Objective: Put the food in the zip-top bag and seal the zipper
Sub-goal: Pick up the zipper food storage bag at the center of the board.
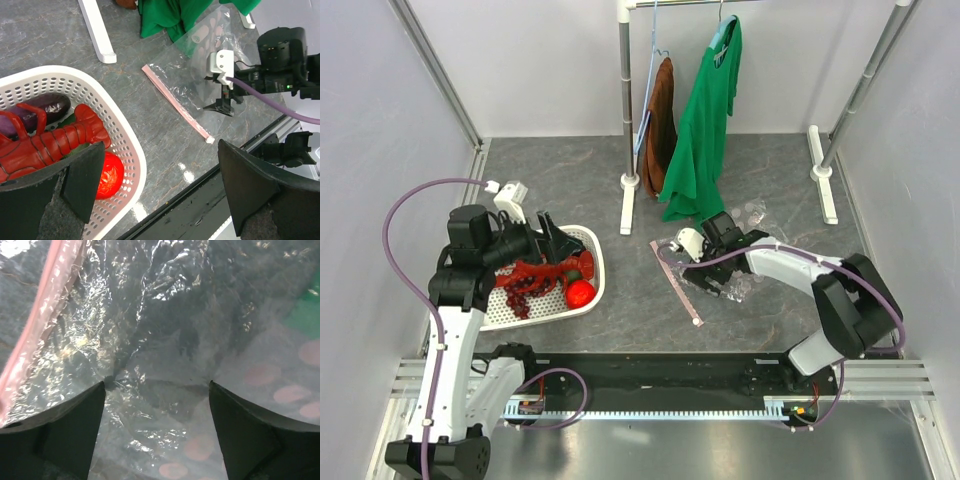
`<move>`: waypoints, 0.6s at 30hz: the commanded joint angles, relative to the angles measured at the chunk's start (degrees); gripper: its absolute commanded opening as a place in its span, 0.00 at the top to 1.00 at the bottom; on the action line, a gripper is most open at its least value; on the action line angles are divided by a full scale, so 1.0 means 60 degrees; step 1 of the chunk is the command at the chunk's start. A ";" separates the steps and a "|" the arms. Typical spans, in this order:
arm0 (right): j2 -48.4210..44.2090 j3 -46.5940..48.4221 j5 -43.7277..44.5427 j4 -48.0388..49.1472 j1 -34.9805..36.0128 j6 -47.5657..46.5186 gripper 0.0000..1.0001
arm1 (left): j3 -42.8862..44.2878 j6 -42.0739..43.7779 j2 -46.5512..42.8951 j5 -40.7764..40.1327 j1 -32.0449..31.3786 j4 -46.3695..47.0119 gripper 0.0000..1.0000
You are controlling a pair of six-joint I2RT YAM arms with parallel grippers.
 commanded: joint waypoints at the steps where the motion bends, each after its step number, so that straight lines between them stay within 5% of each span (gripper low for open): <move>1: 0.0532 -0.0280 0.0467 0.1046 0.0110 -0.0009 0.24 | -0.0195 -0.0242 -0.0102 0.0177 0.0060 0.0520 0.00; 8: 0.0754 -0.0369 0.0132 0.0975 0.0139 -0.0229 0.84 | -0.0356 -0.0388 -0.0072 0.0294 0.0060 0.0755 0.01; 9: 0.0637 -0.0340 0.0001 0.0786 0.0125 -0.0258 0.99 | -0.0386 -0.0418 -0.0058 0.0323 0.0060 0.0784 0.01; 18: -0.2350 0.0552 -0.1801 -0.0460 -0.0241 0.0810 1.00 | -0.1336 -0.1354 -0.0072 0.1435 0.0060 0.1457 0.04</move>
